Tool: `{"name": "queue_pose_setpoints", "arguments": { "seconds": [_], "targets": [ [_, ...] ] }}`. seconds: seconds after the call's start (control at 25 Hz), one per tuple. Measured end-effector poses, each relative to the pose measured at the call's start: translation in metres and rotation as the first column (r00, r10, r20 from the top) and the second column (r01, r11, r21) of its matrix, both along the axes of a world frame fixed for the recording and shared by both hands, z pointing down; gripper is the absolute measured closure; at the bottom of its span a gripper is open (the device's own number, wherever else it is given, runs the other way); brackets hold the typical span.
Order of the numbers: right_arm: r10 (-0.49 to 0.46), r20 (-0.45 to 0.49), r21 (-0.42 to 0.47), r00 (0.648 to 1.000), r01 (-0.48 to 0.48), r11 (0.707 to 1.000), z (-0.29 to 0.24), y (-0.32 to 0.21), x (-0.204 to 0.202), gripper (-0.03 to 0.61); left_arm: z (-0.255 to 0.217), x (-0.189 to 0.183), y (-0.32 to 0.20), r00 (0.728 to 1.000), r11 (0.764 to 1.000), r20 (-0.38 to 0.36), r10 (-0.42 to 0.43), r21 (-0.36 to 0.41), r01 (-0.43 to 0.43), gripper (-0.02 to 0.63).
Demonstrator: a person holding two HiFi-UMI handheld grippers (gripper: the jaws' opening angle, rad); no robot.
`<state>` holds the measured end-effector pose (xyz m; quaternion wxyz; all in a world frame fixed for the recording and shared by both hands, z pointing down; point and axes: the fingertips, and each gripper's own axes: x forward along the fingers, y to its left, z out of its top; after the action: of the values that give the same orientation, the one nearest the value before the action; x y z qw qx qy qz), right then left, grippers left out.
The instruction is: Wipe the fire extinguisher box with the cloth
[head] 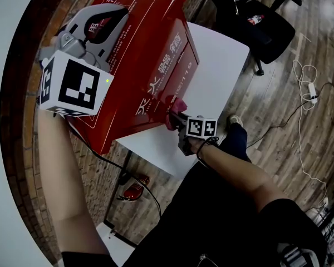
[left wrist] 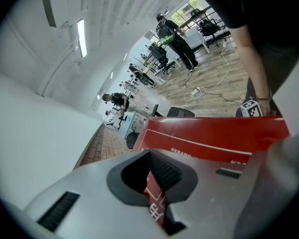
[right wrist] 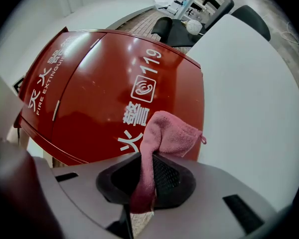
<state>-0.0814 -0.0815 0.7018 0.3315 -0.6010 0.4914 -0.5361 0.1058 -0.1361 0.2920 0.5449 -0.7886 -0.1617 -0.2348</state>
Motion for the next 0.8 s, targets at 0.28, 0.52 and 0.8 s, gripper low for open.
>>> {"name": "queue_pose_setpoints", "arguments": {
  "seconds": [0.28,0.52,0.8],
  "targets": [
    [0.007,0.015,0.045,1.000,-0.007,0.999,-0.026,-0.001,-0.002,0.514,0.000,0.000,-0.001,1.000,1.000,0.001,-0.005,-0.001,0.005,0.597],
    [0.000,0.021,0.087,1.000,-0.002,0.996,-0.052,-0.001,-0.005,0.514,0.000,0.000,-0.001,1.000,1.000,-0.001,-0.007,-0.003,0.007,0.597],
    [-0.013,0.018,0.126,1.000,0.010,0.992,-0.078,-0.001,-0.007,0.514,0.000,0.000,-0.001,1.000,1.000,-0.005,-0.007,-0.004,0.007,0.597]
  ]
}}
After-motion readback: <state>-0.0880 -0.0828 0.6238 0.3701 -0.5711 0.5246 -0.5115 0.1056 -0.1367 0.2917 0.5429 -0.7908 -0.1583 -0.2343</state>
